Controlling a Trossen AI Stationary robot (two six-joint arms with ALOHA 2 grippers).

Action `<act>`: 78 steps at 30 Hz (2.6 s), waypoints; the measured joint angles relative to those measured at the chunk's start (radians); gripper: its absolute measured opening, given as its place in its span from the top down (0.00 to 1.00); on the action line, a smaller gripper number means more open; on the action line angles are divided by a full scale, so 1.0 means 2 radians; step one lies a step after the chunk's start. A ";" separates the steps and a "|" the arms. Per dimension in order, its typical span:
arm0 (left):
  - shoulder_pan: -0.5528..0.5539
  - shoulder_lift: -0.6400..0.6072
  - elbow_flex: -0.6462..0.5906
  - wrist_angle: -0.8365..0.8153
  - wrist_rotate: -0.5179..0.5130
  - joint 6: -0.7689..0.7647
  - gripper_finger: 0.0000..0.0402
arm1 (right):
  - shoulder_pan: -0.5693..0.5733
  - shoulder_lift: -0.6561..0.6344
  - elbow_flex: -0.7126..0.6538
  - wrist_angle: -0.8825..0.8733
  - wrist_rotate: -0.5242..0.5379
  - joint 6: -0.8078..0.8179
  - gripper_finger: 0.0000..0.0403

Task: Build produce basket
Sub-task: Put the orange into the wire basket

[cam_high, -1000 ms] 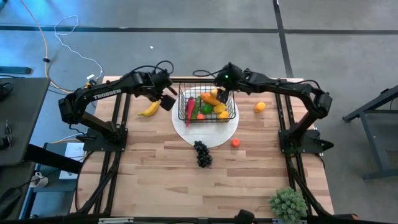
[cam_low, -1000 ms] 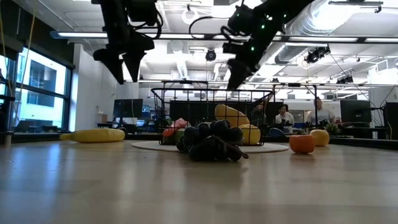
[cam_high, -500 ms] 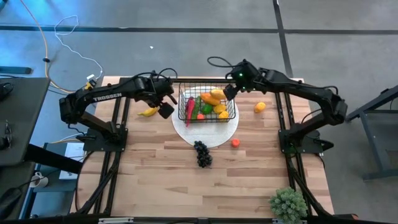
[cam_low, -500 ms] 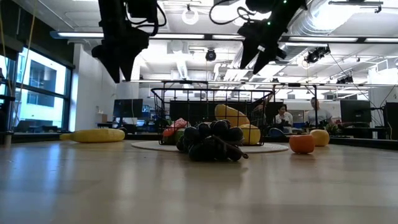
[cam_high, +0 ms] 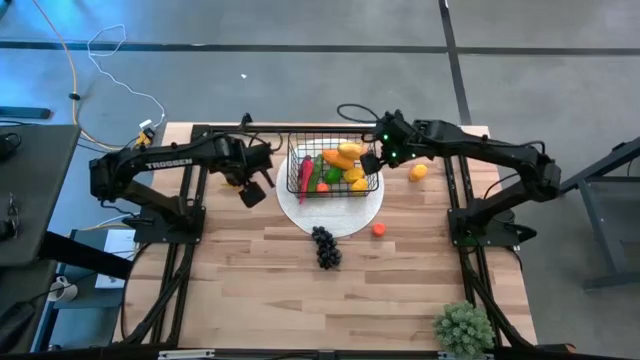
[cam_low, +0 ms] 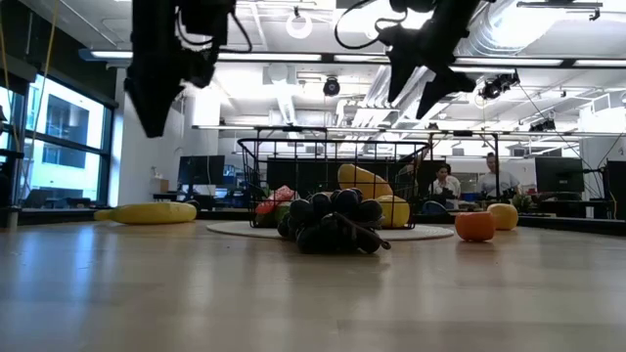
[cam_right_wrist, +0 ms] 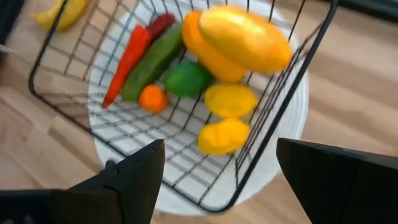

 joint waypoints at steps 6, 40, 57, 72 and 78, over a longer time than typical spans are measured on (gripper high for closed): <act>0.001 -0.027 -0.044 0.003 -0.023 -0.013 0.33 | 0.051 0.000 0.000 -0.001 0.010 0.065 0.28; -0.146 -0.049 -0.069 0.064 -0.036 -0.033 0.33 | 0.261 0.127 -0.001 -0.108 0.041 0.381 0.28; -0.181 -0.049 -0.069 0.062 -0.035 -0.053 0.33 | 0.267 0.245 -0.001 -0.118 0.050 0.404 0.28; -0.181 -0.049 -0.069 0.062 -0.026 -0.053 0.33 | 0.267 0.286 -0.001 -0.118 0.045 0.403 0.40; -0.181 -0.049 -0.069 0.062 -0.026 -0.053 0.33 | 0.267 0.293 0.000 -0.113 0.044 0.403 0.56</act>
